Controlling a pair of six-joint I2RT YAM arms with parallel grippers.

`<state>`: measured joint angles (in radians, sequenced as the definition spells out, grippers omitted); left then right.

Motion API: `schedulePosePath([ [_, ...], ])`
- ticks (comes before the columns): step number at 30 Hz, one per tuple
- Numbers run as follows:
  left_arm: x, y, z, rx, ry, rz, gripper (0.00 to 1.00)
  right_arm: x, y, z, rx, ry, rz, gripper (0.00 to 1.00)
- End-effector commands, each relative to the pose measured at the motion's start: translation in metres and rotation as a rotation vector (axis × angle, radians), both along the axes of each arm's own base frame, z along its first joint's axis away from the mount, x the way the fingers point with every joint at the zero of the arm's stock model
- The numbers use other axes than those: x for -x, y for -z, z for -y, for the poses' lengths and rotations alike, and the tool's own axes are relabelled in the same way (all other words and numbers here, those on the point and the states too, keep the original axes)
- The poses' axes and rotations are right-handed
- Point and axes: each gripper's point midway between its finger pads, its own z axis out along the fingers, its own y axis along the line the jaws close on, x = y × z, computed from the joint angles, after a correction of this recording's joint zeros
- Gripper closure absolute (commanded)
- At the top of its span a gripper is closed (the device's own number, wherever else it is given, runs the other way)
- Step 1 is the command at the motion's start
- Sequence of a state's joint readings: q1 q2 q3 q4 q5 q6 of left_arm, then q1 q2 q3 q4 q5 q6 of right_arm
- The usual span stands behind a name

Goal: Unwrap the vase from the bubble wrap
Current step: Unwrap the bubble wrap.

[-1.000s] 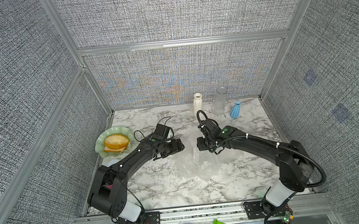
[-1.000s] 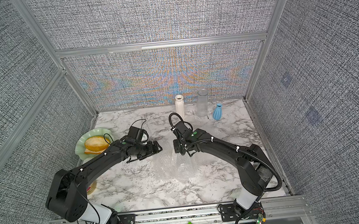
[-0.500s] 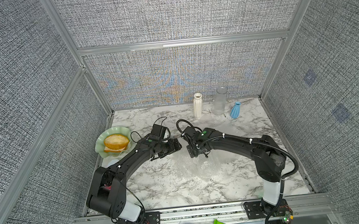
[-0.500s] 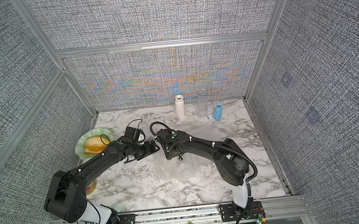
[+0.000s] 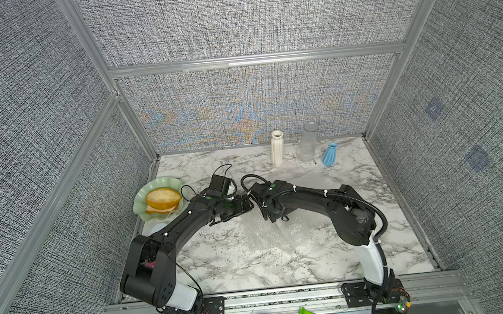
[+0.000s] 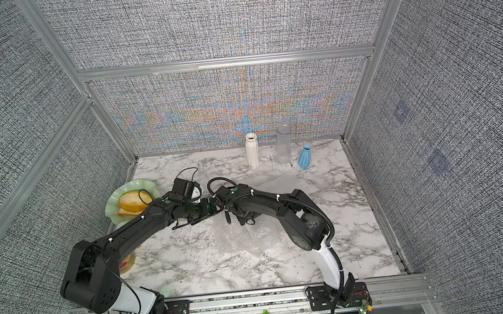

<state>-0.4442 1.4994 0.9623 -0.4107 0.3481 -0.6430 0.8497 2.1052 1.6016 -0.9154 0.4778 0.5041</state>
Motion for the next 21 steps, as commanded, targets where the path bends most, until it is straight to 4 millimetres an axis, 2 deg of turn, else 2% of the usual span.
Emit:
schedulePosePath([
  [1, -0.002, -0.005, -0.002, 0.010, 0.008, 0.022, 0.13, -0.002, -0.003, -0.011, -0.125, 0.035, -0.009, 0.39],
  [4, -0.002, -0.005, -0.004, 0.014, 0.006, 0.023, 0.13, -0.005, -0.018, -0.012, -0.198, 0.044, 0.007, 0.50],
  [7, -0.001, -0.005, -0.006, 0.017, 0.005, 0.025, 0.13, -0.006, -0.034, -0.015, -0.281, 0.043, 0.006, 0.56],
  [13, 0.001, -0.003, -0.007, 0.027, 0.011, 0.018, 0.13, -0.004, -0.057, -0.022, -0.447, 0.040, -0.019, 0.57],
  [21, 0.003, -0.004, -0.003, 0.048, 0.033, 0.012, 0.13, 0.003, -0.073, -0.028, -0.673, 0.056, -0.100, 0.57],
])
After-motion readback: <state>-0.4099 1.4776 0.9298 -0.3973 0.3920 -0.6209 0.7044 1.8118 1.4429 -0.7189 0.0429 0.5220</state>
